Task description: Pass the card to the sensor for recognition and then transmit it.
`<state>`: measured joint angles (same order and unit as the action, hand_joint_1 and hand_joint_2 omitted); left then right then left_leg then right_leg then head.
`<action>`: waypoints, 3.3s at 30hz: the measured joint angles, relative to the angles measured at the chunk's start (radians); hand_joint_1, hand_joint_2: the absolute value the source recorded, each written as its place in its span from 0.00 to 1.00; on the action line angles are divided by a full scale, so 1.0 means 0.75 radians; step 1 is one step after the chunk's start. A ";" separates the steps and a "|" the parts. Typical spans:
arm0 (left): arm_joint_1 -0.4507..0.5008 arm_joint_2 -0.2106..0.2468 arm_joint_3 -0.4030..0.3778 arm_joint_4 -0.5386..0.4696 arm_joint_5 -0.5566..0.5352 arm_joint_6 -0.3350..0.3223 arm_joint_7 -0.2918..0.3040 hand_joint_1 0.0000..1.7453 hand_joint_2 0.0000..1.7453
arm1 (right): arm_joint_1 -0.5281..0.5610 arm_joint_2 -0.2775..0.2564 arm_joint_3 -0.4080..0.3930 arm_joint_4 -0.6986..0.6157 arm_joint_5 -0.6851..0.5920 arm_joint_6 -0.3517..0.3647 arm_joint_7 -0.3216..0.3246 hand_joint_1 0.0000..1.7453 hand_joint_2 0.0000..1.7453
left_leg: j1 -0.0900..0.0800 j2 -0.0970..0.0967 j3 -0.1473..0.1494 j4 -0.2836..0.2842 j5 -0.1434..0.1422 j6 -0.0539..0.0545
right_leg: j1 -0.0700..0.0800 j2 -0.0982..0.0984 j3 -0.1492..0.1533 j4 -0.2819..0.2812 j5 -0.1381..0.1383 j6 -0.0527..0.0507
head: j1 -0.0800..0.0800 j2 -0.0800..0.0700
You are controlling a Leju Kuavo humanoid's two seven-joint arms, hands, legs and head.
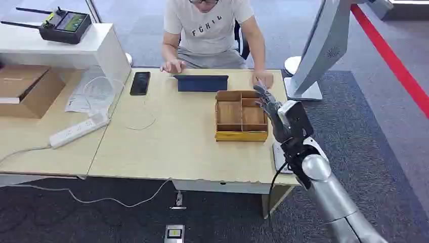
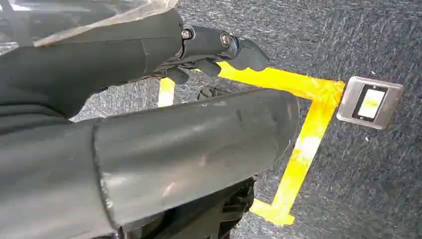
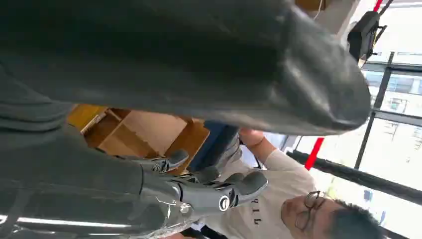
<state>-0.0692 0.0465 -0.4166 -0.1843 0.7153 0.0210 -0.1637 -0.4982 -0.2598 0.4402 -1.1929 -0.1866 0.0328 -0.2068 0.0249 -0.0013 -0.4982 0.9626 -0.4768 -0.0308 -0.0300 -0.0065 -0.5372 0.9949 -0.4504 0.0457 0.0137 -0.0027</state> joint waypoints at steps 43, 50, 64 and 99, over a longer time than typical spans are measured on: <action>-0.001 -0.002 -0.020 0.001 0.012 -0.001 0.012 0.00 0.00 | -0.241 -0.016 0.081 -0.083 1.564 -0.112 0.428 0.00 1.00 | 0.000 0.000 0.000 0.000 0.000 0.000 | 0.000 0.000 0.000 0.000 0.000 0.000 | -0.001 0.000; -0.002 -0.008 -0.030 0.001 0.012 -0.004 0.025 0.00 0.00 | -0.311 -0.014 0.154 -0.010 1.777 -0.110 0.444 0.00 1.00 | 0.000 0.000 -0.001 0.000 0.000 0.000 | 0.000 0.000 0.000 0.000 0.000 0.000 | -0.001 0.000; -0.003 -0.008 -0.048 0.001 0.015 -0.008 0.028 0.00 0.00 | -0.379 0.003 0.206 0.205 1.894 -0.153 0.432 0.00 1.00 | 0.000 0.000 0.000 0.000 0.000 0.000 | 0.000 0.000 0.000 0.000 0.000 0.000 | -0.001 0.000; -0.008 -0.002 -0.052 0.001 0.017 -0.012 0.024 0.00 0.00 | -0.431 -0.006 0.215 0.425 1.920 -0.186 0.431 1.00 1.00 | 0.000 0.000 0.000 0.002 0.000 0.000 | 0.000 0.000 0.000 0.000 0.001 0.001 | 0.000 0.000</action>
<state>-0.0750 0.0450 -0.4559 -0.1835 0.7279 0.0118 -0.1453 -0.8216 -0.2640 0.6016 -0.8740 1.2531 -0.1068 0.1164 0.0249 -0.0012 -0.4982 0.9638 -0.4767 -0.0308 -0.0299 -0.0064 -0.5372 0.9949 -0.4499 0.0461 0.0137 -0.0027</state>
